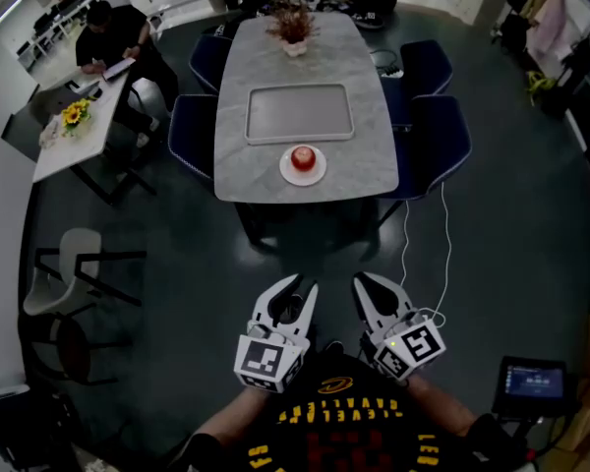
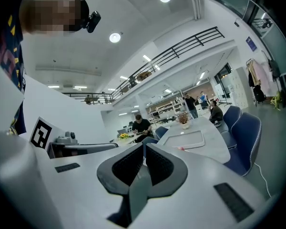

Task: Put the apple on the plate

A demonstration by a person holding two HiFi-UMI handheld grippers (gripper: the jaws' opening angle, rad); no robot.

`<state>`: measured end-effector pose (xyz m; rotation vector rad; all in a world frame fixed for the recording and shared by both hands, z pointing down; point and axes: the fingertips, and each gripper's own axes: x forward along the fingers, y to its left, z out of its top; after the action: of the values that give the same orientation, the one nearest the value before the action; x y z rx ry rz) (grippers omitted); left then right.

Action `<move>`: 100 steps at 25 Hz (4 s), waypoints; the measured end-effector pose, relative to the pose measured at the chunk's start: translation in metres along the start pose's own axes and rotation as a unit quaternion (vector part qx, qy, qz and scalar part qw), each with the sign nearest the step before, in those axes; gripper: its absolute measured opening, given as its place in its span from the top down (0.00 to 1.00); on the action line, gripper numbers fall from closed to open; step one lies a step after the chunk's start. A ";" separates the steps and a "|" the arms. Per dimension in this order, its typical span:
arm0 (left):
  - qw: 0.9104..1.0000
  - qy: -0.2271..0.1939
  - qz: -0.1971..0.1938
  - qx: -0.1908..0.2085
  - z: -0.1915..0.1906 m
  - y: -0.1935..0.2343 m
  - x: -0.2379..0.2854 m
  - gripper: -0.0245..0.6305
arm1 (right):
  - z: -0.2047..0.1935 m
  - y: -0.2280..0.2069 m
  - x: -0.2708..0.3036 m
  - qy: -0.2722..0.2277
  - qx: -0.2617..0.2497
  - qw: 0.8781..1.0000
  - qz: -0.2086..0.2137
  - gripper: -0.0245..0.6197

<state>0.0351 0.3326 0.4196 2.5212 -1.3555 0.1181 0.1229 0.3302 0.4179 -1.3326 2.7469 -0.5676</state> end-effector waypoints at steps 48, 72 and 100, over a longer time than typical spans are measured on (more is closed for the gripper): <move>0.967 0.114 0.058 -0.220 -0.022 0.217 0.245 0.81 | 0.012 -0.219 0.267 0.136 0.095 0.986 0.029 0.87; 0.896 0.252 0.154 -0.331 -0.180 0.325 0.294 0.81 | -0.159 -0.319 0.343 0.338 0.138 0.931 -0.017 0.88; 0.876 0.251 0.094 -0.401 -0.196 0.321 0.298 0.88 | -0.181 -0.292 0.334 0.331 0.293 0.897 -0.036 0.91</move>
<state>-0.0535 -0.0210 0.7323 1.5247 -1.1071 0.1851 0.0975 -0.0342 0.7271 -1.2289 2.5551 -1.9786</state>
